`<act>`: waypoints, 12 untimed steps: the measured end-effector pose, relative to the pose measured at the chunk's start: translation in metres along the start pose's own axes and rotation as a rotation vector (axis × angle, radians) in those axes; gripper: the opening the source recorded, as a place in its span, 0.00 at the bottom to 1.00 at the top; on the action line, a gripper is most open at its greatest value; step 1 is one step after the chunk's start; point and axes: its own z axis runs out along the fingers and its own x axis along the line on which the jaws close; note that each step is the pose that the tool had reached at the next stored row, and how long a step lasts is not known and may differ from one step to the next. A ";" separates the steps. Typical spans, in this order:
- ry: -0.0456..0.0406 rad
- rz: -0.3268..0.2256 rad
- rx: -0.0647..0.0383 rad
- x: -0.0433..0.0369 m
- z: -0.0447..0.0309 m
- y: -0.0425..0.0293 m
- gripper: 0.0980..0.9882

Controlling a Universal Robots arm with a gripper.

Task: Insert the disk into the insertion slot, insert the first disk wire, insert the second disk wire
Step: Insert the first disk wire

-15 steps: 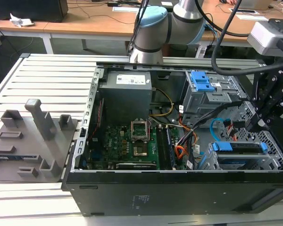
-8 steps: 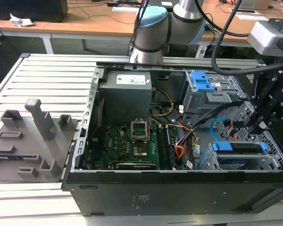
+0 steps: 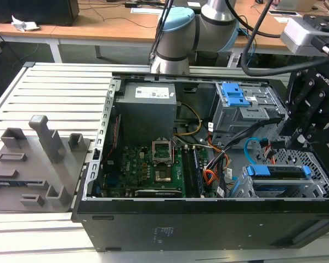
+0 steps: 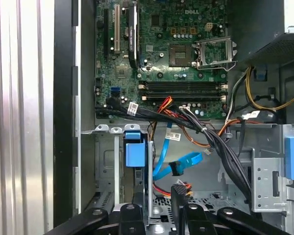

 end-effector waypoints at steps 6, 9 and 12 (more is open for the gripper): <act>0.0005 0.003 -0.003 -0.0197 0.0081 -0.0046 0.30; 0.0004 0.003 -0.003 -0.0222 0.0098 -0.0056 0.30; 0.0005 0.003 -0.003 -0.0223 0.0125 -0.0064 0.30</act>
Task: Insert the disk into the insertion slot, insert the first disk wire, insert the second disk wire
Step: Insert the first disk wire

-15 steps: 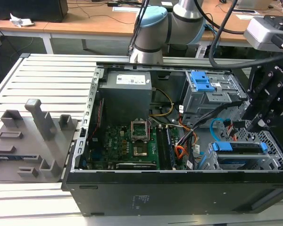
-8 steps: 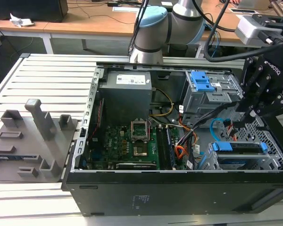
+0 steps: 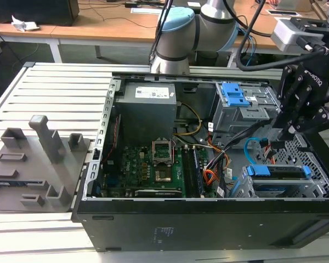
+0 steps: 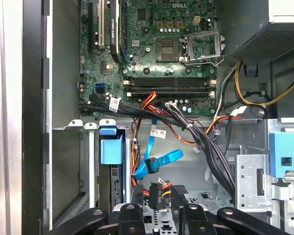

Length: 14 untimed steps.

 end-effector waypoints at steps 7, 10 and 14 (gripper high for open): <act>-0.0001 0.000 0.000 -0.0001 0.0050 -0.0019 0.30; 0.0000 0.000 0.000 -0.0002 0.0086 -0.0033 0.30; -0.0001 0.005 0.000 -0.0004 0.0145 -0.0048 0.30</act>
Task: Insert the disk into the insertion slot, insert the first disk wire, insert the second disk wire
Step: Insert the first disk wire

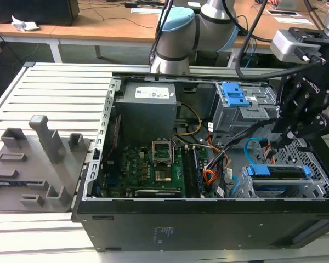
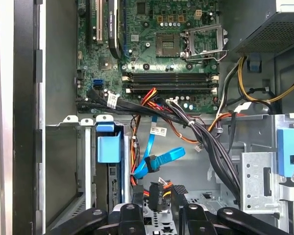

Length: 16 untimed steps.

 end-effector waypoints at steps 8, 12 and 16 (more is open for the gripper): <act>0.0129 0.025 0.000 -0.0002 0.0129 -0.0008 0.30; 0.0127 0.025 0.000 -0.0002 0.0134 -0.0008 0.07; 0.0127 0.025 0.000 -0.0002 0.0137 -0.0008 0.07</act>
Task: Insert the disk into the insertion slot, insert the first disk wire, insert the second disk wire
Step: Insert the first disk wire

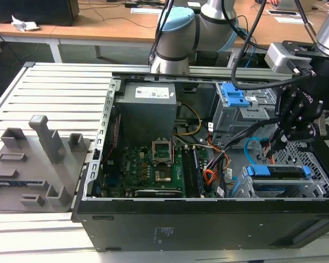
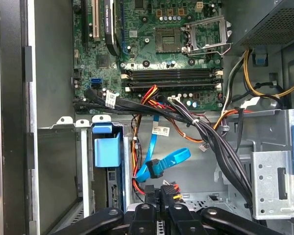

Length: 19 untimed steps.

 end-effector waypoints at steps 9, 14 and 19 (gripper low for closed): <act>0.0000 0.000 -0.001 0.0098 0.0003 -0.0068 0.07; 0.0004 0.000 -0.001 0.0171 0.0005 -0.0074 0.07; 0.0007 0.000 -0.001 0.0215 0.0011 -0.0077 0.07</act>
